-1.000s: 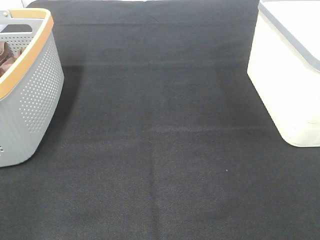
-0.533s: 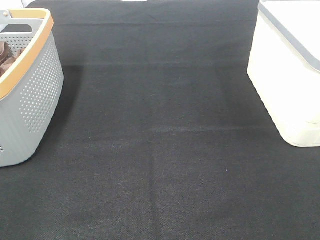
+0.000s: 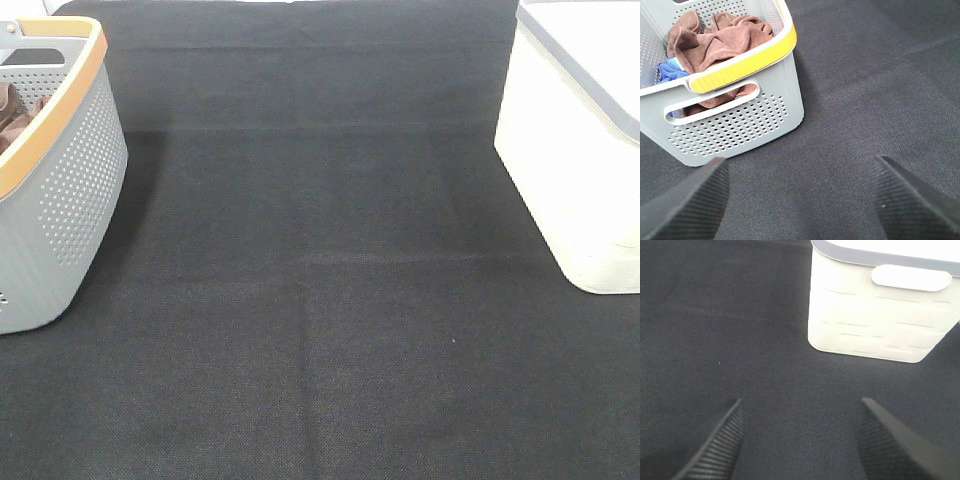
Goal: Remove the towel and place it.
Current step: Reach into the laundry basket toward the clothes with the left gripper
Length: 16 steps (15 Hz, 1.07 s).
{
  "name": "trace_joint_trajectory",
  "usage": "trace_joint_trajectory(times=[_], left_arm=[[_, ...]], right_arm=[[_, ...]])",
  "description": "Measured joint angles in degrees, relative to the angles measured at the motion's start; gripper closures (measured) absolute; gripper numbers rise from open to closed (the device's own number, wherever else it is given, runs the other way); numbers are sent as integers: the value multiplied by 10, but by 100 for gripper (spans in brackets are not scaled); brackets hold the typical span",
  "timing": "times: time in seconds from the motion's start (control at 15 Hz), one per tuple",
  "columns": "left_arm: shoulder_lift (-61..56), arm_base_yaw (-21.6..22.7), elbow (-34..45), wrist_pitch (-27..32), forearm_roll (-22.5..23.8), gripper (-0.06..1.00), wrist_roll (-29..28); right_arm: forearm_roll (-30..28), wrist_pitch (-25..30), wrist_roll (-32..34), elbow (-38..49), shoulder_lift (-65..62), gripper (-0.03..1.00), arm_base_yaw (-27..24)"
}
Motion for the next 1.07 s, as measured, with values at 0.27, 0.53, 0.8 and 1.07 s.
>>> trace_joint_trajectory(times=[0.27, 0.53, 0.8, 1.07], left_arm=[[0, 0, 0, 0, 0, 20, 0], [0, 0, 0, 0, 0, 20, 0], [0, 0, 0, 0, 0, 20, 0], [0, 0, -11, -93, 7, 20, -23]], right_arm=[[0, 0, 0, 0, 0, 35, 0], [0, 0, 0, 0, 0, 35, 0], [0, 0, 0, 0, 0, 35, 0], [0, 0, 0, 0, 0, 35, 0]])
